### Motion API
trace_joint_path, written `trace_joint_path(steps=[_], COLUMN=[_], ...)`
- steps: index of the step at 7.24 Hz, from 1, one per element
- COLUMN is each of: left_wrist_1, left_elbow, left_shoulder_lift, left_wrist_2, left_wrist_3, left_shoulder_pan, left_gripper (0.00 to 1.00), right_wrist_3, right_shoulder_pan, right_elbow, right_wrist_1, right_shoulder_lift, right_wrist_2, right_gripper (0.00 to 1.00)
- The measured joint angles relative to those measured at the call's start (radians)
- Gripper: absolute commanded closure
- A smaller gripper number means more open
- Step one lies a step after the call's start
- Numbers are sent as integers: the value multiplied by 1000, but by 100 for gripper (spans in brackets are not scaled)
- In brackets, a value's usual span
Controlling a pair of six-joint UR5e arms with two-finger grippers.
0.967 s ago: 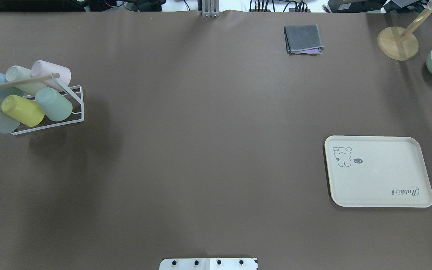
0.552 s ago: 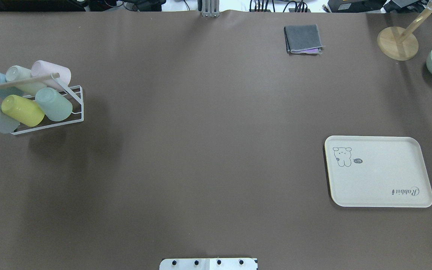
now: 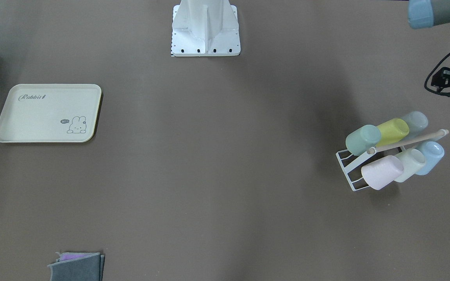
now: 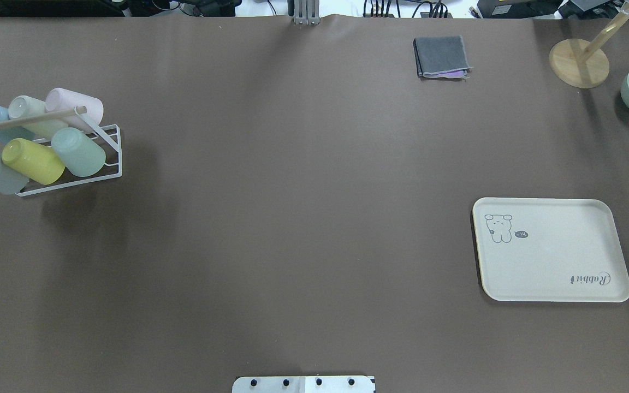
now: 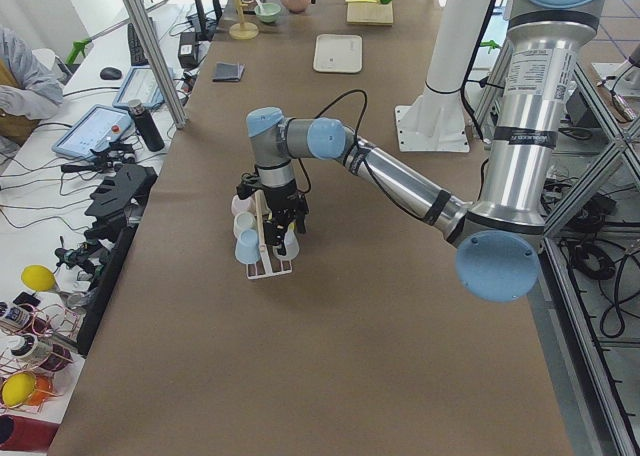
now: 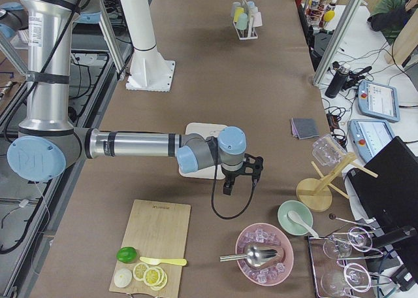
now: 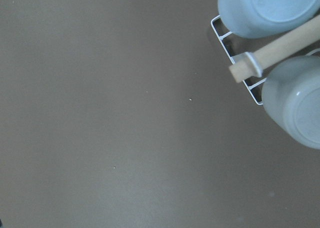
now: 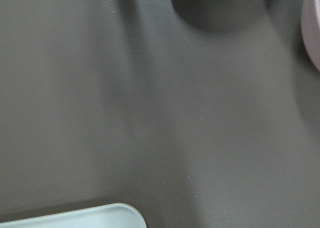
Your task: Pick up and place green cup on tray
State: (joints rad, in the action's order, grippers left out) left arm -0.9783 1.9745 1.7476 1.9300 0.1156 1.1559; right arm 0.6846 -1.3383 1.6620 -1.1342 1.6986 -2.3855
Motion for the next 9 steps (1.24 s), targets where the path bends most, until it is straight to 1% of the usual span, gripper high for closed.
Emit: trace_joint_path(steps=[2,3,5,6,7,9], left_wrist_1=[157,226,386,453,511,563], left_elbow=[4,1,-30,-59,-108,-205], left_shoulder_lift=[115,163,260,318,387,484], left_wrist_2=[-156,-212,-288,-346,-424,-570], left_wrist_3=[17,18,18,21,25,110], left_shoulder_pan=[-137,-197,-276,-313,-360,-435], left_gripper=[1,1,1,1,1,1], right_wrist_3=[61,64,59,57,57,58], right_shoulder_pan=[82,105,146,163,181,219], right_elbow=[1,0,-3,-5,-8,-15], right_wrist_1=[98,130,166,170,172,173], right_shoulder_lift=[28,47,80,91,95,96], right_wrist_2=[0,-1,-1,0,3,12], right_gripper=[1,1,1,1,1,1])
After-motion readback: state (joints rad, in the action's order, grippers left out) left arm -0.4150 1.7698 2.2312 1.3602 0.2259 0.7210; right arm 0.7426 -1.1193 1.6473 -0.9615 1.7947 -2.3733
